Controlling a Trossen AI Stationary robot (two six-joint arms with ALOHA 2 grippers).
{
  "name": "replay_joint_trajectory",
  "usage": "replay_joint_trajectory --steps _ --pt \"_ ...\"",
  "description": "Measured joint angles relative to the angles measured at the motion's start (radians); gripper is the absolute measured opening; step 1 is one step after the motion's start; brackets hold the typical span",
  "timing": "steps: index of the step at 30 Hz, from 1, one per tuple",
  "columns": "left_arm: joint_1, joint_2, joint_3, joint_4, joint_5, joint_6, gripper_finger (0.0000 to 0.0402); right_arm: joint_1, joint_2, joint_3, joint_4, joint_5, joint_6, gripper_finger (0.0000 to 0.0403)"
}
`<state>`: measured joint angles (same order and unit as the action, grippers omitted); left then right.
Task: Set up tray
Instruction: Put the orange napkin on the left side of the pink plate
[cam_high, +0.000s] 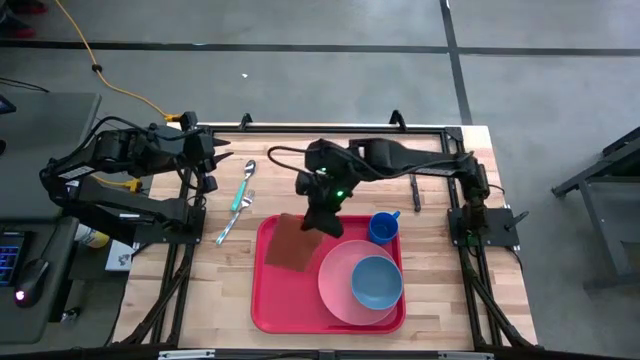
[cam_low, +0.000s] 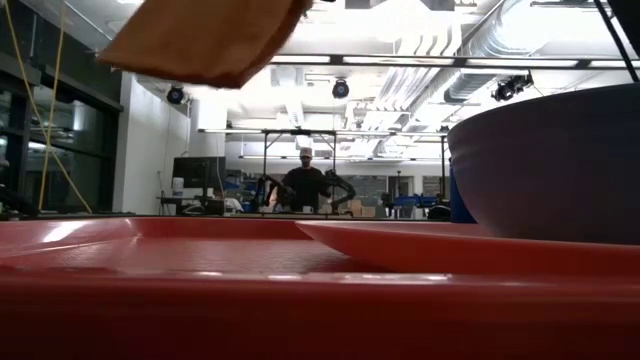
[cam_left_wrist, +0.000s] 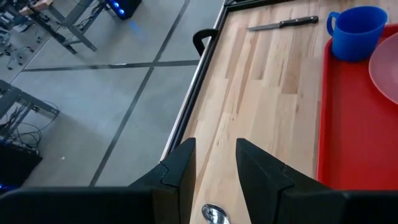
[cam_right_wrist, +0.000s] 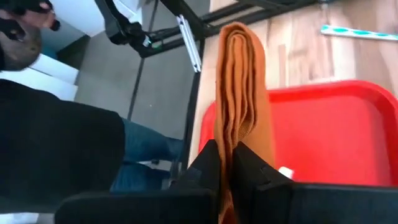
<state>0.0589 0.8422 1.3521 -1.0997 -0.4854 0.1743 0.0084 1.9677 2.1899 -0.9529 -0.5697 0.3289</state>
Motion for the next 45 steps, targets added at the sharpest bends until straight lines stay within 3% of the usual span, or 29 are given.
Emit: replay_joint_trajectory --steps 19,38,45 --pt "0.0 0.0 0.0 -0.001 -0.002 -0.005 0.0145 0.092 0.161 0.001 0.128 -0.234 0.01 0.0" --pt "0.0 0.0 0.0 -0.001 -0.007 -0.026 0.0145 0.1 0.307 0.0 0.202 -0.239 0.011 0.0" --pt "0.0 0.0 0.0 -0.001 -0.007 -0.028 0.0145 0.064 0.307 0.0 0.187 -0.164 0.004 0.0"
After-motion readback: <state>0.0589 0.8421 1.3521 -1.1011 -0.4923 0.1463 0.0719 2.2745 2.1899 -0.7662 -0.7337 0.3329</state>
